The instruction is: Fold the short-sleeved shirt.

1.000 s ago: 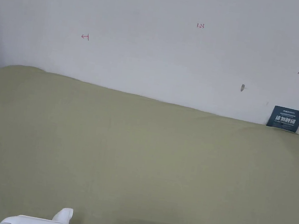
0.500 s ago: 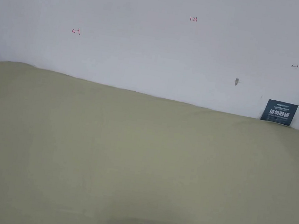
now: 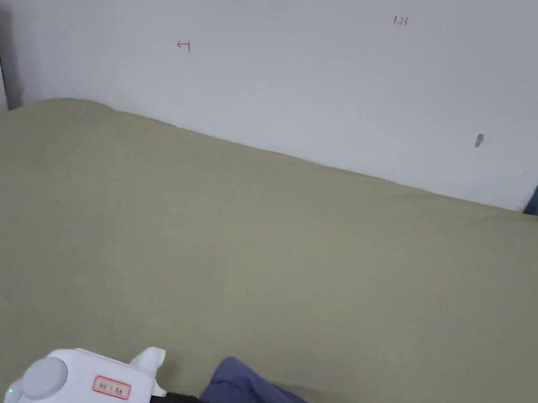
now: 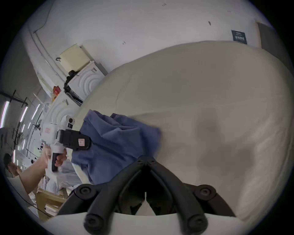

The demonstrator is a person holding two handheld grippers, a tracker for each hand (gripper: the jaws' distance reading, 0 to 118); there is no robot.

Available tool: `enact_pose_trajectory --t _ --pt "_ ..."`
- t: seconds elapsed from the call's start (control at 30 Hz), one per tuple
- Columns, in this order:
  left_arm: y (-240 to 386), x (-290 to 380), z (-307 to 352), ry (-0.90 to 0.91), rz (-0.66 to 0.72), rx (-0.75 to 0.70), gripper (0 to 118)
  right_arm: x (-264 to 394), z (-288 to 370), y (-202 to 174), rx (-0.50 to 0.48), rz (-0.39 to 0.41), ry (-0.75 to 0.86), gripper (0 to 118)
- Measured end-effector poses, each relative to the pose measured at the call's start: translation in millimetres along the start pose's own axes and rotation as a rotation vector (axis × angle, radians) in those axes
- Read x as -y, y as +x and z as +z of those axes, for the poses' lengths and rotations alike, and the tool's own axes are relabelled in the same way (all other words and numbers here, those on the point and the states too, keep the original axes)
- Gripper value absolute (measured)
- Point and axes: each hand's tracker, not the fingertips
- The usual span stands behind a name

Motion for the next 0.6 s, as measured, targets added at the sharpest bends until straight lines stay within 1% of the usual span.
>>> enact_pose_trajectory --t 0.07,0.13,0.23,0.33,0.4,0.43,0.5,0.53,0.6 --pt "-20 -14 47 0.016 0.002 -0.062 32 -2 -6 -18 -0.034 0.008 0.025 0" --pt "-44 -30 96 0.028 0.007 -0.138 32 -6 -16 -38 -0.045 0.015 0.031 0" --pt "-79 -53 167 0.032 0.006 -0.227 32 -9 -30 -69 -0.08 0.049 0.042 0" --pt "-115 -79 235 0.016 0.018 -0.346 32 -11 -43 -91 -0.106 0.047 0.046 0" --pt "-126 -88 272 0.01 0.018 -0.453 32 -11 -51 -98 -0.108 0.045 0.047 0" --pt "-135 -92 292 0.003 0.014 -0.48 32 -12 -55 -102 -0.105 0.049 0.041 0" --pt "-152 -98 324 0.034 0.055 -0.546 32 -13 -62 -107 -0.093 0.049 0.034 0" --pt "-156 -99 334 0.056 0.076 -0.584 32 -13 -65 -107 -0.094 0.05 0.026 0" --pt "-167 -99 351 0.074 0.073 -0.649 33 -13 -71 -109 -0.09 0.047 0.013 0"
